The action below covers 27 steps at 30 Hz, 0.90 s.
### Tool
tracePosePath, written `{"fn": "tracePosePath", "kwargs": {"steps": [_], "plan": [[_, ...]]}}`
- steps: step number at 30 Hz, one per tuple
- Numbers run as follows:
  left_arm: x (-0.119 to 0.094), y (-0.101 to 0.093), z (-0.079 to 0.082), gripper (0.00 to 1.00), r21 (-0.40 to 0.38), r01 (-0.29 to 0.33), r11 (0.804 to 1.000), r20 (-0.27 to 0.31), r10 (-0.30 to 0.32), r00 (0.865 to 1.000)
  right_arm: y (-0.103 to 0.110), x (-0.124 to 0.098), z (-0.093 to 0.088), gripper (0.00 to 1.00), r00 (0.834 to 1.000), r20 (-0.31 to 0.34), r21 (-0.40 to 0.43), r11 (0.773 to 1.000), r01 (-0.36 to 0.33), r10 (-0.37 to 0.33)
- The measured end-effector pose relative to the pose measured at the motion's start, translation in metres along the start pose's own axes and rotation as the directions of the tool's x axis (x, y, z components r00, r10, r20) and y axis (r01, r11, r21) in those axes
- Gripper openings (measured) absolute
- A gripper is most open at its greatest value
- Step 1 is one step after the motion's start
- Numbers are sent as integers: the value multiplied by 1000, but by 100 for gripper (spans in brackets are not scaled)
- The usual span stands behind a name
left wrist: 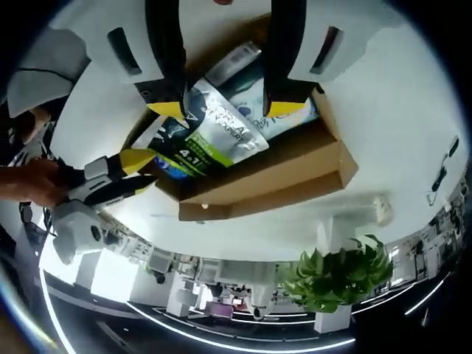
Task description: Operate the shoe box by opening the lid, removing the specified soft item, and placing it in the target area until the item is outside and the box remains undamaged.
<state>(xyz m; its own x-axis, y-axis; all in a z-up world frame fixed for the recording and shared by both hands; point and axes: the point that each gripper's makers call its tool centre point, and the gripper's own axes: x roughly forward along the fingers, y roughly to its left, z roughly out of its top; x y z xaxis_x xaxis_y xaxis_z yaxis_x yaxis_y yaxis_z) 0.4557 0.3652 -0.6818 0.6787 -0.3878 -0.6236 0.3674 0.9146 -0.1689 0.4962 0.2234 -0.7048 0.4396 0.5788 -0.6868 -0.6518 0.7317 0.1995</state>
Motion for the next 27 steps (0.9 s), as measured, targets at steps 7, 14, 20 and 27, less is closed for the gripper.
{"fn": "tracePosePath", "kwargs": {"steps": [7,14,20,27], "plan": [[12,-3,-10,35,-70,9,997,-20,-10,1000,-3,10,3,43,1000,-17,-10,1000,-7,7],[19,-3,-21,29,-106,-1,994,-68,-7,998,-7,18,-1,41,999,-46,-17,1000,-3,2],[25,-5,-32,24,-134,1,991,-109,-15,994,-6,26,-4,39,998,-64,-10,1000,-11,10],[28,-8,-36,18,-167,15,986,-129,-37,991,-5,35,-8,37,994,-113,-16,1000,-3,1]]}}
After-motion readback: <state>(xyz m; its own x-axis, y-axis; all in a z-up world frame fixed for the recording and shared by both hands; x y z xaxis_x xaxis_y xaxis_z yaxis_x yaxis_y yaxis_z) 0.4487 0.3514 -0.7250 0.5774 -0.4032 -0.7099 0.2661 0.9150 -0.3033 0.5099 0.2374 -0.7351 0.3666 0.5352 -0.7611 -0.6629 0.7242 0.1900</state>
